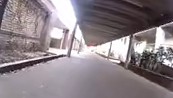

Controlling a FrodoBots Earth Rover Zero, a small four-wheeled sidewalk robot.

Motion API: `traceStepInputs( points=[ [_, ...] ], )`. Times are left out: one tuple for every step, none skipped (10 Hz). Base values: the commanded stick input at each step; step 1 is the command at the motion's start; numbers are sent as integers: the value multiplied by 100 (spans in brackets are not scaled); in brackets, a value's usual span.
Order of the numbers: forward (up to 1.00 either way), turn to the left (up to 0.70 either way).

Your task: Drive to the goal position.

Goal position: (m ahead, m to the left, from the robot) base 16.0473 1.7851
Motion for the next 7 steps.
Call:
traceStepInputs(
  points=[
    [70, 0],
    [70, 0],
    [70, 0],
    [70, 0],
    [70, 0],
    [70, 0],
    [70, 0]
  ],
)
